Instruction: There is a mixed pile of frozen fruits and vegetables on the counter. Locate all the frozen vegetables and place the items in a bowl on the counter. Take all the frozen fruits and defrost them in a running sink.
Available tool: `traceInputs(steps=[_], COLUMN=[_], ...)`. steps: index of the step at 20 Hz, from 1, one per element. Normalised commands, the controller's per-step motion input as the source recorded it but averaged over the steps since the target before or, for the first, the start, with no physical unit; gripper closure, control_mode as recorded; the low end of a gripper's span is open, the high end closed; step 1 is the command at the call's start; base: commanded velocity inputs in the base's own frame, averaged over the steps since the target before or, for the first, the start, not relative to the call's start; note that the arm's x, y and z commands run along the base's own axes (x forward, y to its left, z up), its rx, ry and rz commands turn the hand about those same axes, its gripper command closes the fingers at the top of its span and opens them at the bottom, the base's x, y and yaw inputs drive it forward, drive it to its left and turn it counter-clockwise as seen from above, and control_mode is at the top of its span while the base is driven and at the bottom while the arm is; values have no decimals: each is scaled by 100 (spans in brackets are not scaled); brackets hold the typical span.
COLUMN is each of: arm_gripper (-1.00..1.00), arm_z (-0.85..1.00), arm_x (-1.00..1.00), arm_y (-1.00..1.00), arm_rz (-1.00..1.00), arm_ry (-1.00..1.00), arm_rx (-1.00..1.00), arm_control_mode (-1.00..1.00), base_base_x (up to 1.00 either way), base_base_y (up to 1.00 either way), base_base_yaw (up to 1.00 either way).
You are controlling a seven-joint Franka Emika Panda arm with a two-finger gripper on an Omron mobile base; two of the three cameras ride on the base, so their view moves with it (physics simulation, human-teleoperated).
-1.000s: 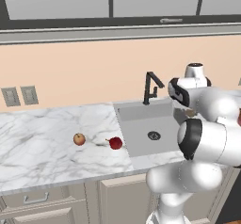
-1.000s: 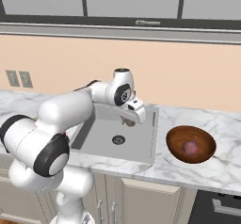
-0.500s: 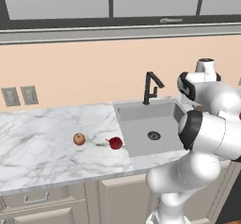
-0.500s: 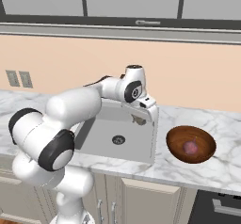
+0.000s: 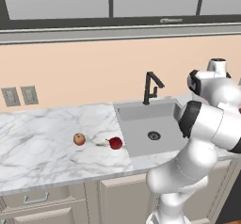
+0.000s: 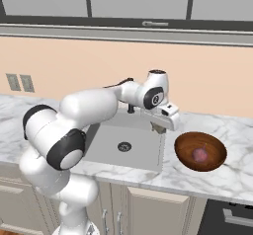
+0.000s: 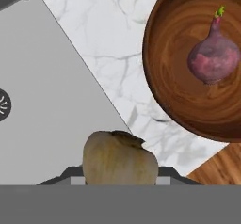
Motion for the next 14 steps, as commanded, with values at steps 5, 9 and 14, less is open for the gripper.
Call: traceInputs(steps=[5,9,14], arm_gripper=[100,100,100], arm_z=[0,0,-5], arm_x=[0,0,2], arm_y=[-51,-52,-51], arm_rz=[0,0,0], arm_ry=[4,4,2], arm_rx=[7,7,6], arm_control_mode=[-100,-100,-100], base_base_x=[0,0,0], base_base_y=[0,0,0], base_base_yaw=[0,0,0])
